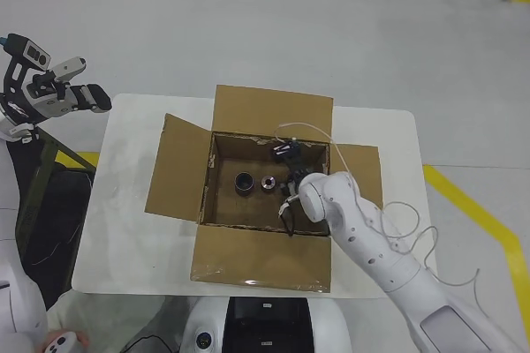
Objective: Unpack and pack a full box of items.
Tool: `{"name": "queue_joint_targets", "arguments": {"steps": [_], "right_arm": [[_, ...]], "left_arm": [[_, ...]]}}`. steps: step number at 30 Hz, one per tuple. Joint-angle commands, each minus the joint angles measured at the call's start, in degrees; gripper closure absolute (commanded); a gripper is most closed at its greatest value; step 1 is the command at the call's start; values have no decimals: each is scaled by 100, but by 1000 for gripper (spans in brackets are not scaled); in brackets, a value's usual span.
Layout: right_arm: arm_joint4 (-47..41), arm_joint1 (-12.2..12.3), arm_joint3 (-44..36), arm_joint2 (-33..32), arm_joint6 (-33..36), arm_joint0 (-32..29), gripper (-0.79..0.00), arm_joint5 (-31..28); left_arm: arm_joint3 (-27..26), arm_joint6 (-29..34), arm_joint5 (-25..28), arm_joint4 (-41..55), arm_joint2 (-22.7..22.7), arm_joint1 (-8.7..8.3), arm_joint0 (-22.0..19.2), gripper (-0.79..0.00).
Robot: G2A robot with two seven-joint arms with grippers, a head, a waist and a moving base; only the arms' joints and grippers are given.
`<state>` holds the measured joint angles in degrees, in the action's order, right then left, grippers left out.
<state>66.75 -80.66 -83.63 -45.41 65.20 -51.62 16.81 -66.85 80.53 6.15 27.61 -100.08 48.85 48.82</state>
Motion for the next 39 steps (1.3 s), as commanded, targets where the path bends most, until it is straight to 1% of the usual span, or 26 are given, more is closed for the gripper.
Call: {"name": "queue_joint_targets", "arguments": {"steps": [1,7,12,15,23,31,35,39], "right_arm": [[129,7,-125,-27,67,-46,0,44],[368,56,-713,-201,147,-308,0,31],[492,104,-1269,-356,119,-583,0,-126],[543,124,-1461,-444,105,-707,0,-216],[592,161,-2005,-637,-91,-1018,0,-459],[728,210,-2783,-839,-155,-1344,0,-686],[634,234,-3141,-968,-274,-1540,0,-840],[579,254,-3312,-1066,-400,-1703,0,-973]], "left_arm": [[0,0,0,0,0,0,0,-785],[0,0,0,0,0,0,0,-785],[0,0,0,0,0,0,0,-785],[0,0,0,0,0,0,0,-785],[0,0,0,0,0,0,0,-785],[0,0,0,0,0,0,0,-785],[0,0,0,0,0,0,0,-785],[0,0,0,0,0,0,0,-785]]}}
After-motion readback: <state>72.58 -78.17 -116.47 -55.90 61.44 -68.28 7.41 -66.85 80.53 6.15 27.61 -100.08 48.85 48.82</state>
